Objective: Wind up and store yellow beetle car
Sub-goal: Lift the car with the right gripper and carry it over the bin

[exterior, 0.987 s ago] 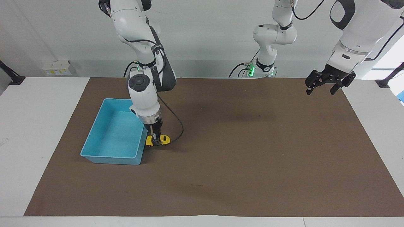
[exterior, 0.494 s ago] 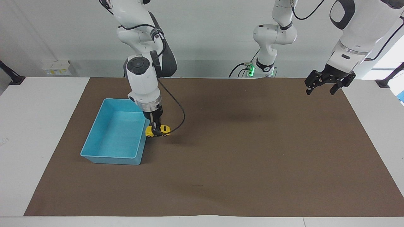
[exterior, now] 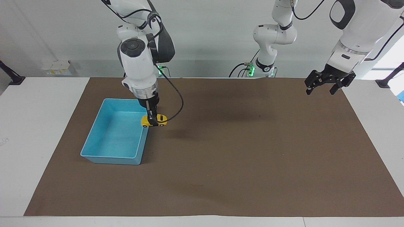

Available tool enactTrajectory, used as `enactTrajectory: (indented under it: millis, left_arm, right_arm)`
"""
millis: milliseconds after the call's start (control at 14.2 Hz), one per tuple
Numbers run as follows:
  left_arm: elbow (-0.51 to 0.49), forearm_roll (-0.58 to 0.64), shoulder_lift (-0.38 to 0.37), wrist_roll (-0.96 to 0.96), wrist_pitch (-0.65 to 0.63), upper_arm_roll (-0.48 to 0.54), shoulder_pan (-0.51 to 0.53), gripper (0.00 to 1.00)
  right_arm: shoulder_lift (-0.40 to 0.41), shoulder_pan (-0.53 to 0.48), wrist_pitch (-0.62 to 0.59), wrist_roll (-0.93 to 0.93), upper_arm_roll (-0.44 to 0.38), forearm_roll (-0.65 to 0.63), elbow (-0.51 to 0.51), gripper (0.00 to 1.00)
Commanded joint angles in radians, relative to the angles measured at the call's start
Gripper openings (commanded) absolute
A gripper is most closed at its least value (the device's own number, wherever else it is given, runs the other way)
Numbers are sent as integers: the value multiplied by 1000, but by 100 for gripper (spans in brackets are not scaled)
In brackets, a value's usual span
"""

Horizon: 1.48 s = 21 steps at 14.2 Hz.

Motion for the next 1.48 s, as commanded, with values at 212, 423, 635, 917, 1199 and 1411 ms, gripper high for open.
enactTrajectory:
  millis: [212,423,635,917,1199,1411]
  left_arm:
    - [-23,-9,-20,3,9,13,-13,100]
    - [-20,-9,-19,5,13,13,-12,100]
    - [-20,-9,-19,9,15,13,1,100]
    - [-18,-6,-19,15,19,26,5,100]
    - [8,7,-25,15,13,15,-1,100]
    - [7,2,-42,15,9,12,-10,100]
  right_arm:
    - [-13,-16,-28,-74,3,-7,16,0]
    - [-15,-26,-36,-150,-6,-6,14,0]
    - [-16,-56,-37,-262,-6,-6,11,0]
    - [-15,-109,-59,-500,-5,-4,8,0]
    - [-16,-163,-91,-745,-3,-3,6,0]
    - [-16,-221,-97,-957,-5,13,6,0]
